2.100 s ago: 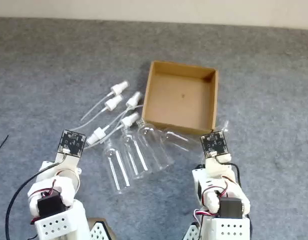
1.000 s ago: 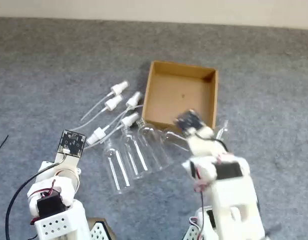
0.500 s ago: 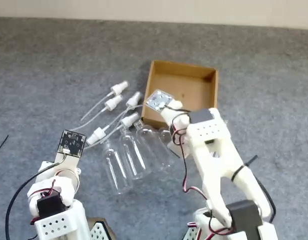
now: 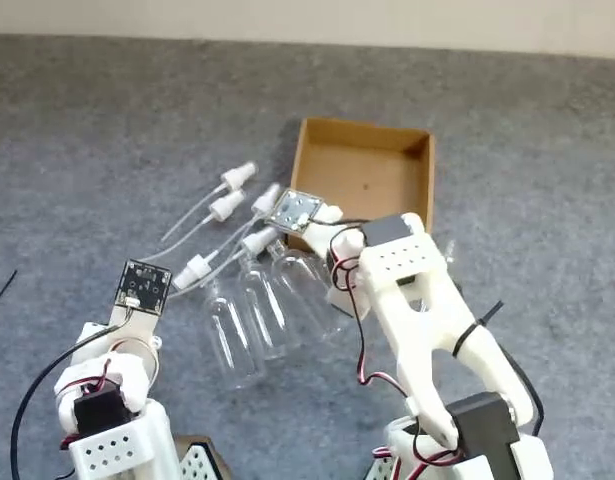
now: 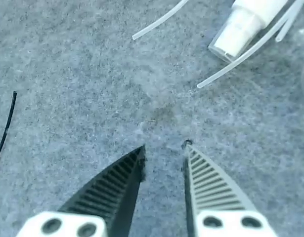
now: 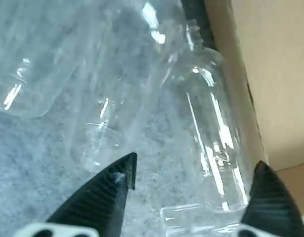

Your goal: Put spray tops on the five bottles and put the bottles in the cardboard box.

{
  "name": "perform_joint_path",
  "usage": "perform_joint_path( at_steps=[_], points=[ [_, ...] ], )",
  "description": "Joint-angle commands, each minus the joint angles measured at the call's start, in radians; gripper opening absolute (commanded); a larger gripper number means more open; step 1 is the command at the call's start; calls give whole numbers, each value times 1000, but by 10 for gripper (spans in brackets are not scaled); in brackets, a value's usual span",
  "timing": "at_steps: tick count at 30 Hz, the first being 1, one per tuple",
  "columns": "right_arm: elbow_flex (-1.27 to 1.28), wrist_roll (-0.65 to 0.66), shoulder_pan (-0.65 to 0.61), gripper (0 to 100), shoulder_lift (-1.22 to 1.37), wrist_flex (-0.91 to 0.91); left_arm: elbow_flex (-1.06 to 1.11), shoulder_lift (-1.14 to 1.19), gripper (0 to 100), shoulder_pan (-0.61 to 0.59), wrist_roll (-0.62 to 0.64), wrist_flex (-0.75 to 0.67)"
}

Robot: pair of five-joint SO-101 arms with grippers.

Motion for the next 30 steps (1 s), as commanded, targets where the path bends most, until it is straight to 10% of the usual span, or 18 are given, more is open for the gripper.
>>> perform_joint_path(
  at_steps=[1, 30],
  points=[
    [-35, 17, -7, 329, -36, -15, 19, -1, 123, -12, -8, -14],
    [84, 12, 8, 276, -2, -28, 19, -1, 123, -12, -8, -14]
  ],
)
